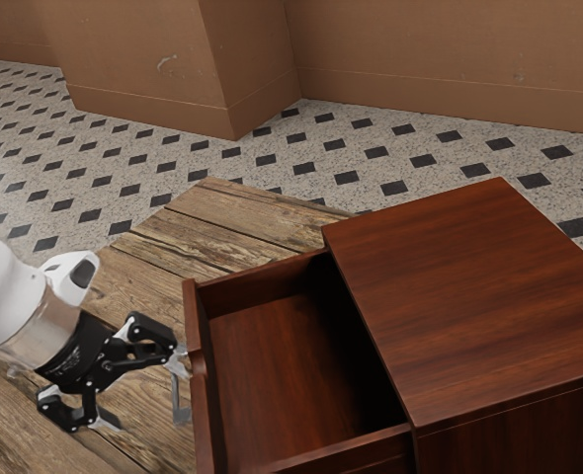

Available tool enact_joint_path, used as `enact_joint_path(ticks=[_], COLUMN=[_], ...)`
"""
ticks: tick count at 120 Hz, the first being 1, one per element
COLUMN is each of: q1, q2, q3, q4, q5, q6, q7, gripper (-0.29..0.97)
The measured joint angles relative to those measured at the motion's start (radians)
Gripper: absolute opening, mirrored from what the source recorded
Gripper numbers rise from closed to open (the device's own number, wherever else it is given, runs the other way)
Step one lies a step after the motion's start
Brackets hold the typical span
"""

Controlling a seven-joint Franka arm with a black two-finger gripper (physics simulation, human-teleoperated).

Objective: Pull the drawer handle with one arm to open the drawer

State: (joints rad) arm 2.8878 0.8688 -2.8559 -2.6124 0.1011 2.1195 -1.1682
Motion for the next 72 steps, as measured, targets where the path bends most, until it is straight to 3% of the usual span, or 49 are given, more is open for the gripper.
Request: enact_joint_path(ticks=[54,72], q1=[-0.001,0.009], q2=[0.023,-0.057], q3=[-0.019,-0.041], q4=[0.03,0.182], q5=[0.04,0.043], q6=[0.025,-0.028], q7=[-0.008,0.067], gripper=[0.68,0.68])
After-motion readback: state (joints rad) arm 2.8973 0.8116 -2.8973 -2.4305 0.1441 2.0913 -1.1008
